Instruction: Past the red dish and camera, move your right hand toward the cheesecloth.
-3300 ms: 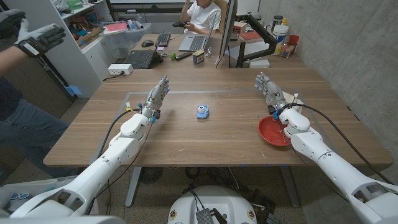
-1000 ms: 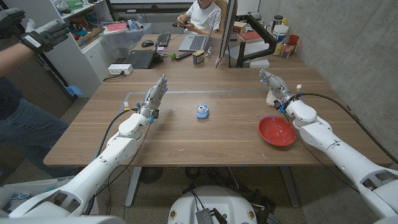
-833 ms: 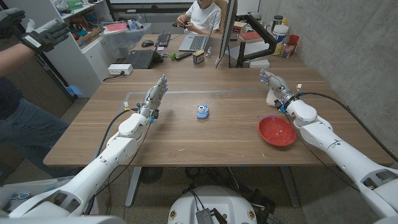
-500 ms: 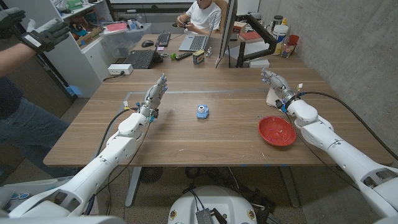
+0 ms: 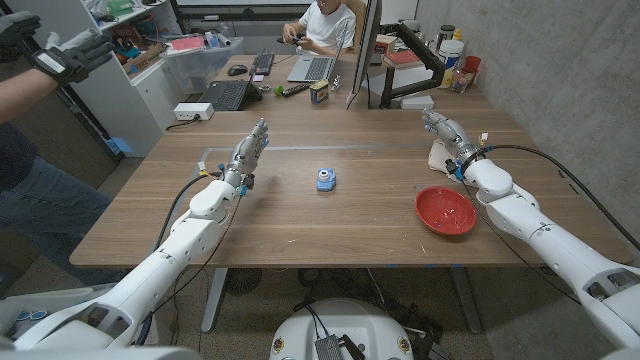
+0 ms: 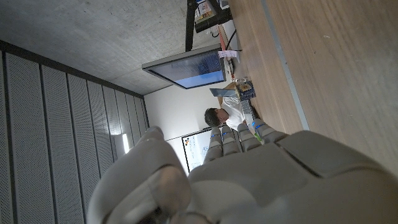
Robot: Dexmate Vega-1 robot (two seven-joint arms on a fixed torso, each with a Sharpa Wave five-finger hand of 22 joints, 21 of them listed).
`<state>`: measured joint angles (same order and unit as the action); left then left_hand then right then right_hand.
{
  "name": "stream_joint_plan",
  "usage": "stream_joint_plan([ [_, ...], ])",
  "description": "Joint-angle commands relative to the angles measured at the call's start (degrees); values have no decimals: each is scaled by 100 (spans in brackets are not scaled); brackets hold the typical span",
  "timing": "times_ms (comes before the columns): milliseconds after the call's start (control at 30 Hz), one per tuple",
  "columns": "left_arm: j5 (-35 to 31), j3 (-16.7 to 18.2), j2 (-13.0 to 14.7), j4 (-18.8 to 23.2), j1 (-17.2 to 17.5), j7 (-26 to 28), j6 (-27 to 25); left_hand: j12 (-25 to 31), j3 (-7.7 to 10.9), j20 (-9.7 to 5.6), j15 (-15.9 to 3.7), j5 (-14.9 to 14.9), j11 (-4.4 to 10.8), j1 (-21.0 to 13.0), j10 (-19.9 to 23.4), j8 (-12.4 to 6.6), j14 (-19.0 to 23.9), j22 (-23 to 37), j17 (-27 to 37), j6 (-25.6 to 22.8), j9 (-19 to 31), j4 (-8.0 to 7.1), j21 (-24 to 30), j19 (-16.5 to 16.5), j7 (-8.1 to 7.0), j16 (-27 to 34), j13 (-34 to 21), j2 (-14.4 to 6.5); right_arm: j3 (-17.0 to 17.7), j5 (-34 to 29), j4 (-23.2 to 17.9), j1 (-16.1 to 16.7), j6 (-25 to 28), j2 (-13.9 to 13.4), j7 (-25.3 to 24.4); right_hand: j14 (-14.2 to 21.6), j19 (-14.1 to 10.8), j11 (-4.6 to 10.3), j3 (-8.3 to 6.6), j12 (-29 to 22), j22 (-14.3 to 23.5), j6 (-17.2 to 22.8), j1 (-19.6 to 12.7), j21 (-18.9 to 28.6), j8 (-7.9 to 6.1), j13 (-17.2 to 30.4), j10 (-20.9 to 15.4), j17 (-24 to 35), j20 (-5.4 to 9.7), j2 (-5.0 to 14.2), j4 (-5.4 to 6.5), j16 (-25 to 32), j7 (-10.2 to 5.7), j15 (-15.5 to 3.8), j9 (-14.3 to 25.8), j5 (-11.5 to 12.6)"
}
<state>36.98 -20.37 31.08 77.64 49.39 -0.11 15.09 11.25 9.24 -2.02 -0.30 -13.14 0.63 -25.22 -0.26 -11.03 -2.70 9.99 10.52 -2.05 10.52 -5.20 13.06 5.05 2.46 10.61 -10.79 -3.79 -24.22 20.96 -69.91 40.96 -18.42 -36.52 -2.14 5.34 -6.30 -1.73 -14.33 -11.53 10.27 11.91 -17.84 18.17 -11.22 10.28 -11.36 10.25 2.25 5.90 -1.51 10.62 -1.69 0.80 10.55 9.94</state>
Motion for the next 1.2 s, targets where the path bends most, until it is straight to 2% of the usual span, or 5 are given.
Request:
stream_joint_plan([
  [33, 20, 12, 4, -42, -20, -34, 16, 30, -19, -77, 20, 14, 67, -19, 0, -32, -43, 31, 11, -45, 19, -9, -20, 79, -26, 22, -10, -38, -49, -287, -185, -2, 236, -187, -179, 51, -29, 83, -25, -55, 11, 117, -104, -34, -73, 10, -35, 18, 10, -11, -49, 28, -194, -21, 7, 37],
  [233, 20, 7, 3, -70, -39, -53, 15, 32, -23, -58, 27, 15, 69, -19, 3, -38, -52, 32, 11, -61, 19, -9, -27, 81, -26, 19, -11, -40, -71, -421, -285, -2, 350, -263, -261, 62, -35, 144, -34, -60, 13, 241, -126, -58, -102, 11, -55, 18, 3, -4, -72, 27, -285, -24, 8, 37],
  [867, -11, -19, 9, -103, -100, -92, 5, 33, -31, -40, 20, 18, 68, -18, 3, -43, -62, 34, 12, -82, 20, -9, -45, 89, -24, 17, -11, -49, -84, -688, -463, 43, 569, -432, -451, 60, -29, 151, -25, -14, 15, 234, -135, -100, -68, 12, 59, 20, -44, -28, -100, 19, -245, -21, 10, 31],
  [1200, 4, -4, 26, -88, -106, -104, -5, 28, -37, -34, 20, 19, 70, -19, -9, -48, -63, 35, 12, -102, 20, -8, -55, 91, -15, 18, -11, -53, -145, -905, -549, 25, 726, -520, -533, 31, -16, 166, -23, 44, 17, 224, -193, -144, -42, 14, 242, 12, -116, -62, -166, 2, -262, 6, 12, 26],
])
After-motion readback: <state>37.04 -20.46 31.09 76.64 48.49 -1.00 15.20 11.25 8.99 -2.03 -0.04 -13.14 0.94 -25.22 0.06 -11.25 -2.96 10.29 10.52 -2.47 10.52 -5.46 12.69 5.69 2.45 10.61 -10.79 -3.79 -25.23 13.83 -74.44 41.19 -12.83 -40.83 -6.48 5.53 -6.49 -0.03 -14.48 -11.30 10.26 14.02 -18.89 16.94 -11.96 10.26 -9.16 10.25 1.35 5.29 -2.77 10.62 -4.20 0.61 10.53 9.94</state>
